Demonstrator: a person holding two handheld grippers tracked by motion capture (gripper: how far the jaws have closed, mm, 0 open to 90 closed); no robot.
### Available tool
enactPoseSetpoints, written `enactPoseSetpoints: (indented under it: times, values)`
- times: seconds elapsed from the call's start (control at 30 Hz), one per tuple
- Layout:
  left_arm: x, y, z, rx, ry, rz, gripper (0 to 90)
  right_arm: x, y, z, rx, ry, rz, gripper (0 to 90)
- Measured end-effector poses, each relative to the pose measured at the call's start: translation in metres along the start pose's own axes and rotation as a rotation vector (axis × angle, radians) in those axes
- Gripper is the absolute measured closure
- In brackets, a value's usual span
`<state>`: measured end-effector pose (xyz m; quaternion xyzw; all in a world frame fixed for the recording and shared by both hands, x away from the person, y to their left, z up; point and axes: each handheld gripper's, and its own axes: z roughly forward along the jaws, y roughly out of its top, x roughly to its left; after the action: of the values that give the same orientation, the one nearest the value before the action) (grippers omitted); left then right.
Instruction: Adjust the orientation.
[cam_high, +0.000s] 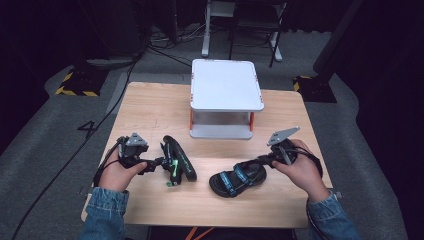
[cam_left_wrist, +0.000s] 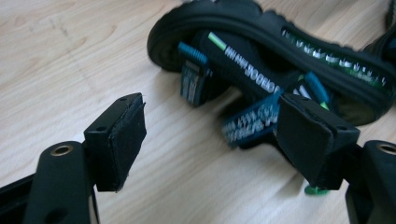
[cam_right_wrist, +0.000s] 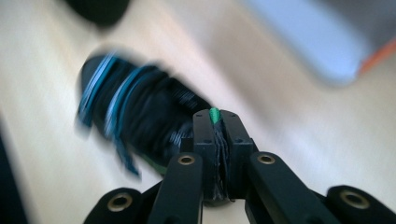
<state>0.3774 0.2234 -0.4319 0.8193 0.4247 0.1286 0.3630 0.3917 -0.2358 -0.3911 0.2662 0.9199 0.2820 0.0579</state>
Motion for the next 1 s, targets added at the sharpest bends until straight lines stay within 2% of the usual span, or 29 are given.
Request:
enactPoseSetpoints:
  times: [0.03,0.07,0.1,0.13,0.17,0.2,0.23,0.3,0.33,0.37,0.4,0.43,0.47,0.5,0.53,0.57,0.6,0.67,0.7,0.73,0.77,0.8,0.9,0.93,0.97,1.0]
  values:
    - [0.000,0.003,0.001,0.000,-0.006,0.008,24.9,0.003,-0.005,-0.002,0.035,0.020,0.006,86.9]
    - [0.000,0.003,0.001,0.000,-0.006,0.008,24.9,0.003,-0.005,-0.002,0.035,0.020,0.006,86.9]
    - [-0.001,0.006,0.003,-0.001,-0.014,0.013,24.9,0.005,-0.009,-0.004,0.067,0.043,0.013,86.9]
    - [-0.002,0.009,0.007,-0.001,-0.024,0.019,24.9,0.011,-0.015,-0.007,0.119,0.100,0.027,86.9]
    - [-0.002,0.009,0.007,-0.001,-0.024,0.019,24.8,0.011,-0.015,-0.007,0.119,0.100,0.027,86.9]
    - [-0.003,0.011,0.009,0.000,-0.030,0.022,24.9,0.018,-0.019,-0.008,0.152,0.150,-0.003,86.9]
    - [-0.003,0.012,0.011,0.001,-0.035,0.024,24.9,0.018,-0.019,-0.008,0.152,0.150,-0.003,86.9]
    - [-0.002,0.015,0.013,-0.002,-0.034,0.029,24.8,0.025,-0.020,-0.006,0.181,0.225,-0.040,86.8]
    - [-0.001,0.017,0.013,-0.002,-0.033,0.039,24.9,0.030,-0.021,-0.002,0.197,0.293,-0.072,86.7]
    - [-0.001,0.017,0.013,-0.002,-0.033,0.039,24.8,0.030,-0.021,-0.002,0.197,0.293,-0.072,86.7]
    - [-0.002,0.018,0.014,-0.009,-0.037,0.026,24.9,0.031,-0.021,0.005,0.198,0.330,-0.079,86.4]
    - [-0.002,0.018,0.014,-0.009,-0.037,0.026,24.9,0.031,-0.021,0.005,0.198,0.330,-0.079,86.4]
    - [-0.001,0.018,0.014,-0.005,-0.032,0.038,24.9,0.030,-0.021,0.007,0.201,0.328,-0.065,86.1]
    - [-0.002,0.018,0.014,-0.004,-0.034,0.036,24.9,0.028,-0.021,0.008,0.195,0.297,-0.043,85.6]
    - [-0.002,0.018,0.015,0.001,-0.041,0.038,24.9,0.023,-0.021,0.006,0.170,0.234,-0.018,84.5]
    - [-0.002,0.018,0.015,0.001,-0.041,0.038,24.9,0.023,-0.021,0.006,0.170,0.234,-0.018,84.5]
    - [-0.002,0.017,0.015,0.000,-0.036,0.034,24.9,0.020,-0.021,0.002,0.152,0.210,-0.013,82.0]
    - [-0.002,0.017,0.015,0.001,-0.032,0.035,24.9,0.019,-0.022,0.001,0.140,0.193,-0.025,79.1]
    - [-0.002,0.017,0.015,0.001,-0.033,0.036,24.9,0.019,-0.020,-0.005,0.108,0.144,-0.059,64.7]
    - [-0.002,0.017,0.015,0.002,-0.035,0.038,24.9,0.019,-0.020,-0.005,0.108,0.144,-0.059,64.7]
    - [-0.003,0.017,0.015,0.003,-0.035,0.037,24.9,0.018,-0.019,-0.007,0.056,0.111,-0.094,56.2]
    - [-0.003,0.016,0.016,0.004,-0.034,0.036,24.9,0.019,-0.018,-0.009,0.008,0.077,-0.129,53.4]
    - [-0.003,0.015,0.016,0.007,-0.032,0.030,24.9,0.019,-0.013,-0.009,-0.031,0.001,-0.249,49.5]
    - [-0.004,0.014,0.016,0.005,-0.029,0.030,24.9,0.020,-0.011,-0.001,-0.040,-0.020,-0.318,52.0]
    - [-0.004,0.014,0.016,0.005,-0.029,0.030,24.9,0.020,-0.011,-0.001,-0.040,-0.020,-0.318,52.0]
    - [-0.004,0.013,0.015,0.007,-0.034,0.023,24.9,0.020,-0.008,0.013,-0.001,-0.011,-0.368,53.8]
